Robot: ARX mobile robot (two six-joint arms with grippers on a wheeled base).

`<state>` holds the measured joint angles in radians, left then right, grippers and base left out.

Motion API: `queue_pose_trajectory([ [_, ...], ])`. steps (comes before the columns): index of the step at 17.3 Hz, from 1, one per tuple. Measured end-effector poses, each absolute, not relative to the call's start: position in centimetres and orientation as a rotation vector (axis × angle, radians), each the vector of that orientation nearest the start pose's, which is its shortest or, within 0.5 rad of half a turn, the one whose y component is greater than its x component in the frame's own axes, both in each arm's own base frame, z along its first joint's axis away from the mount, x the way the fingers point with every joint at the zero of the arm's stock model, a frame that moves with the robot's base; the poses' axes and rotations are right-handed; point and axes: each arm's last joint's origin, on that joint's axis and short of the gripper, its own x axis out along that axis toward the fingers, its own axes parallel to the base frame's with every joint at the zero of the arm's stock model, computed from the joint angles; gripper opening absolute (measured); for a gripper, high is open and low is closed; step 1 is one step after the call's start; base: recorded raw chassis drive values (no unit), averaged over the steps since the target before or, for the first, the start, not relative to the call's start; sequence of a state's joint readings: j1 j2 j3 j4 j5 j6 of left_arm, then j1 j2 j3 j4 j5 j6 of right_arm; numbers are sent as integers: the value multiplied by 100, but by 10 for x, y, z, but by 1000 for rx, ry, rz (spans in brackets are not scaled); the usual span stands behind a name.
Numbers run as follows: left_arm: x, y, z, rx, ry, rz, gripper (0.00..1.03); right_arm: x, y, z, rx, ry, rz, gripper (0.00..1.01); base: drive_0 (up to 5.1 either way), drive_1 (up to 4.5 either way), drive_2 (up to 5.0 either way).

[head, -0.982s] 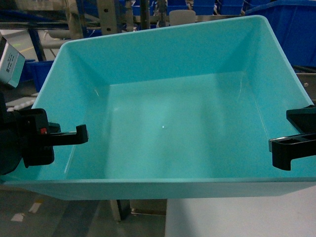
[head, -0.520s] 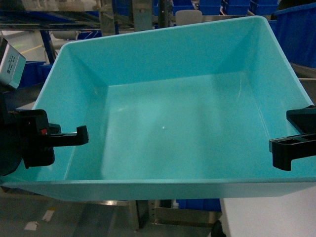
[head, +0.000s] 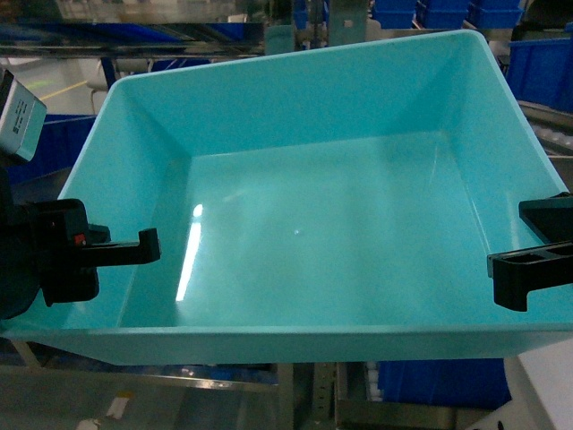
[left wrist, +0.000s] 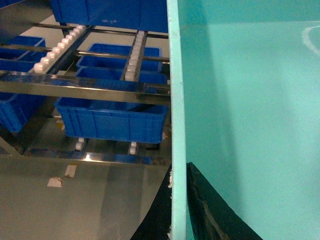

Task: Organize blue bins on left shelf correctly

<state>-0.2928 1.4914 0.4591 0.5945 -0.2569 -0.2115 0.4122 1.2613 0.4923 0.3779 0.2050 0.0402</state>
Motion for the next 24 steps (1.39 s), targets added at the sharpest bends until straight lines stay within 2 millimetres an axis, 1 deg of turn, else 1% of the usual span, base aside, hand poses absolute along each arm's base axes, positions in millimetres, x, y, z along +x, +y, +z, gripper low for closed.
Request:
queue_pose_trajectory([
  [15, 254, -69, 146, -89, 423, 9, 5, 228, 93, 191, -80, 379, 197, 2, -488, 352, 103],
  [24, 254, -69, 146, -90, 423, 9, 5, 228, 93, 191, -79, 377, 197, 2, -459, 402, 34],
])
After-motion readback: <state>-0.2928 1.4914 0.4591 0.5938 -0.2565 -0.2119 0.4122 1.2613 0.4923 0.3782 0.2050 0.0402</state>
